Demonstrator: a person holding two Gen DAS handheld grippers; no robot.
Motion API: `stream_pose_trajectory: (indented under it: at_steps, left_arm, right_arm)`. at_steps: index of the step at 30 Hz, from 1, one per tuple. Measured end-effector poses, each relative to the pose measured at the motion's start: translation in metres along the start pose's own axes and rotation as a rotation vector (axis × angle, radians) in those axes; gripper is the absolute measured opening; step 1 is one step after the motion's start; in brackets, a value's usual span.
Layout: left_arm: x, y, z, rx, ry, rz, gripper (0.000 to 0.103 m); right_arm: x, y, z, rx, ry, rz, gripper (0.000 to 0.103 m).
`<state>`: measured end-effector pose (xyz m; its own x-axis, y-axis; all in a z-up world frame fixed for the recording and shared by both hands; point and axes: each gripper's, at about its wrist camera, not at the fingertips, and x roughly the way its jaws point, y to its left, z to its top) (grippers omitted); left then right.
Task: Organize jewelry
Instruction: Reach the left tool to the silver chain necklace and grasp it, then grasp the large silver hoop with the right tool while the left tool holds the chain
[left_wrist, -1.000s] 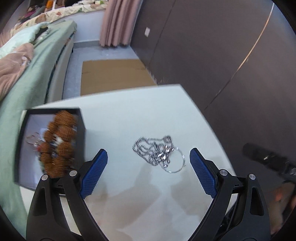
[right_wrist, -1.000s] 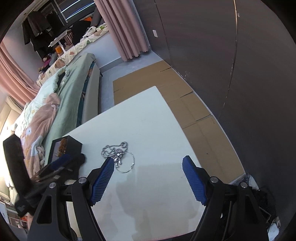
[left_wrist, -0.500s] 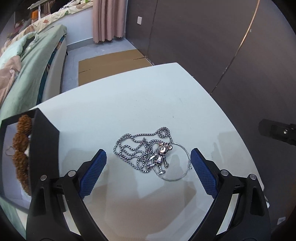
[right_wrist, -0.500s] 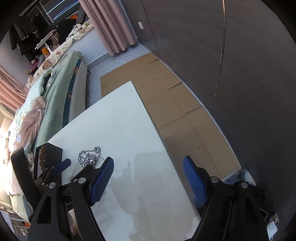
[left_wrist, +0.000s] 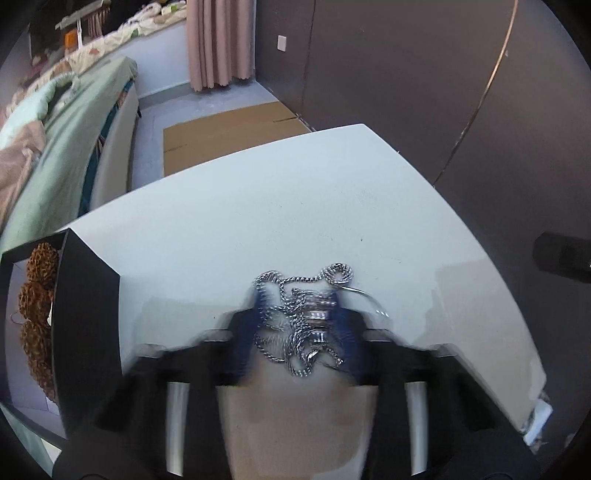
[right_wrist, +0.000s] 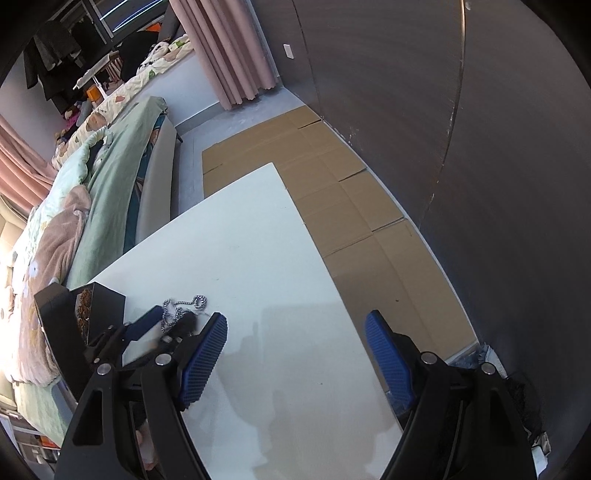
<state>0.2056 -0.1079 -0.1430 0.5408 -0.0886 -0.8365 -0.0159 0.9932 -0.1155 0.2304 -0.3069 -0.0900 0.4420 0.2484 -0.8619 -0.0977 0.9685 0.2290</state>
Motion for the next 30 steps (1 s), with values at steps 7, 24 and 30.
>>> stream_pose_trajectory:
  at_steps: [7, 24, 30]
  left_arm:
    - [-0.025, 0.013, 0.001, -0.053, -0.039, -0.073, 0.016]
    - [-0.101, 0.056, 0.002, -0.163, -0.168, -0.165, 0.016]
    - [-0.122, 0.074, -0.001, -0.197, -0.202, -0.181, 0.016]
  right_arm:
    - [0.004, 0.010, -0.004, -0.030, 0.011, -0.011, 0.076]
    - [0.031, 0.051, -0.019, -0.091, 0.091, 0.062, 0.056]
    - [0.051, 0.072, -0.021, -0.115, 0.129, 0.052, 0.034]
